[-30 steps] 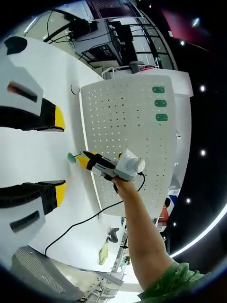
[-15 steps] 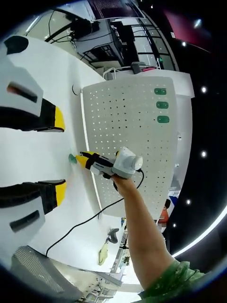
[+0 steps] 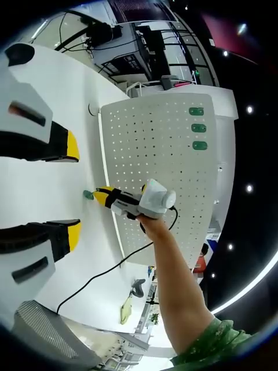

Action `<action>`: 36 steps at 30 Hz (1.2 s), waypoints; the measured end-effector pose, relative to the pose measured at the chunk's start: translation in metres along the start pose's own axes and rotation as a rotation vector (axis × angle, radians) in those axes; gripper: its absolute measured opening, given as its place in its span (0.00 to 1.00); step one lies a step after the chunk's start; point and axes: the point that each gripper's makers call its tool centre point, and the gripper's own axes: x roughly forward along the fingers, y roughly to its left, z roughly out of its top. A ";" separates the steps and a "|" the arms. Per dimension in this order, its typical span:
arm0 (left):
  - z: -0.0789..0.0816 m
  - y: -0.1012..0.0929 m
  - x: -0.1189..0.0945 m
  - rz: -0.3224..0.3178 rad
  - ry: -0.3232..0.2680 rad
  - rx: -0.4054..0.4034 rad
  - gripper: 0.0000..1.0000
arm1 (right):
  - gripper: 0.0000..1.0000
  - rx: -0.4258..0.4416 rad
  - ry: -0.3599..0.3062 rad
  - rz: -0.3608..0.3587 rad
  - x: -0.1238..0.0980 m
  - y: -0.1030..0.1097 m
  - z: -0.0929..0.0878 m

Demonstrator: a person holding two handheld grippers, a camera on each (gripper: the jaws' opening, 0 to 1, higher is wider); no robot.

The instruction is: Insert the hook assembly into the mounting plate slot until the hook locks in place.

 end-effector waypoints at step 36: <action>0.001 -0.005 0.001 -0.010 0.001 0.000 0.39 | 0.02 0.105 -0.074 -0.063 -0.018 0.004 0.012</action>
